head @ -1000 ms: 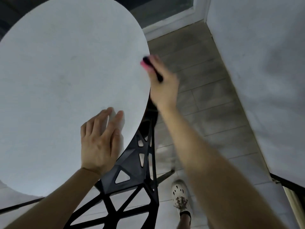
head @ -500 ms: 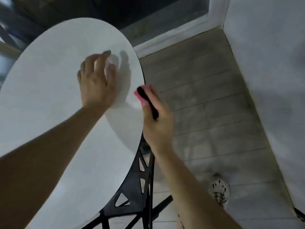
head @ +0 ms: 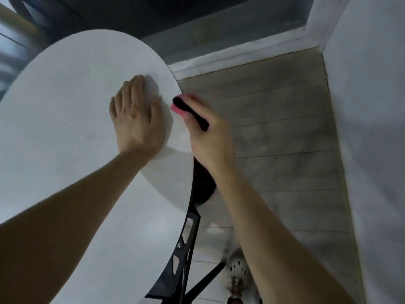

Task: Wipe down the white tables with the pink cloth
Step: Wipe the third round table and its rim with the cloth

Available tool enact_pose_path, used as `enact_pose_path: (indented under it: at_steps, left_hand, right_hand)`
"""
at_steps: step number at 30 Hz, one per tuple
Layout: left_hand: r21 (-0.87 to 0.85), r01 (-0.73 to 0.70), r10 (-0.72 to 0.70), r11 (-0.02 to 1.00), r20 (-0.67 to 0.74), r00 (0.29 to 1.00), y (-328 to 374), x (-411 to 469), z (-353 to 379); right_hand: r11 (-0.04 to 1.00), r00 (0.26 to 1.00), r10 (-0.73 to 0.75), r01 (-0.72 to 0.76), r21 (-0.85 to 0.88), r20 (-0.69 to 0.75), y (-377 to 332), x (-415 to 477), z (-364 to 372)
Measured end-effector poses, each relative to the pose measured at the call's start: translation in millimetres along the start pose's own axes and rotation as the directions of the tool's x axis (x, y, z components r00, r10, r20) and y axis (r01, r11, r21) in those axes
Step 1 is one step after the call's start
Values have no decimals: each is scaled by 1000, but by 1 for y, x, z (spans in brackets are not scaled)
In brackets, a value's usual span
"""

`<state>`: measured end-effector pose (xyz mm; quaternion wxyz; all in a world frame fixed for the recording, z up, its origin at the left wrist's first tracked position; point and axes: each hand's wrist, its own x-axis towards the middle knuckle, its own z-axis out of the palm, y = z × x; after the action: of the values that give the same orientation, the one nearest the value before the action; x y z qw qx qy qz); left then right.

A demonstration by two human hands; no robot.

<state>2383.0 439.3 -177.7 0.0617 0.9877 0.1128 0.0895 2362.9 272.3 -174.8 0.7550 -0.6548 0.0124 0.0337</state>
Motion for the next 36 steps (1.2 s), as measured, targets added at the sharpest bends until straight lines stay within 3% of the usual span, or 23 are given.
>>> enact_pose_path:
  at_steps: [2,4,7,10,13,18,22,25,28,31,34,36]
  left_hand:
    - [-1,22,-22,1000,7,1000,-1,1,2]
    - [-4,20,-20,1000,3,1000,-1,0,4]
    - [-16,49,-49,999,10,999,-2,-4,5]
    - [-6,116,-115,993,44,992,1,-5,5]
    - [-1,117,-117,993,63,991,3,-10,4]
    - [60,82,-84,995,47,995,-1,-11,5]
    - [19,92,-93,996,36,995,4,-13,-1]
    - [-32,107,-106,994,36,994,-3,-2,-10]
    - [-54,160,-162,986,-17,987,-25,35,-14]
    - [-3,297,-295,955,-118,948,-54,94,-9]
    - [55,471,-453,881,-194,870,-95,157,-2]
    - [64,607,-591,792,-167,789,-123,187,0]
  right_hand:
    - [998,992,4,3,-57,124,-2,66,0]
    - [998,989,12,-4,-57,146,-3,78,5]
    - [998,995,45,-42,-45,84,-5,20,-2]
    - [988,991,2,19,-151,135,-5,-21,-22]
    - [985,979,62,-27,-172,196,-11,46,-10]
    - [975,886,70,37,-221,458,-9,204,52]
    - [982,904,89,-10,-188,418,-9,162,37]
    - [977,892,33,66,-202,452,-13,100,-7]
    - [971,868,16,105,-214,496,-7,135,6]
    - [959,815,3,162,-232,579,-1,231,81]
    - [939,743,-31,250,-234,669,2,291,137]
    - [954,739,-10,209,-216,673,-3,284,132]
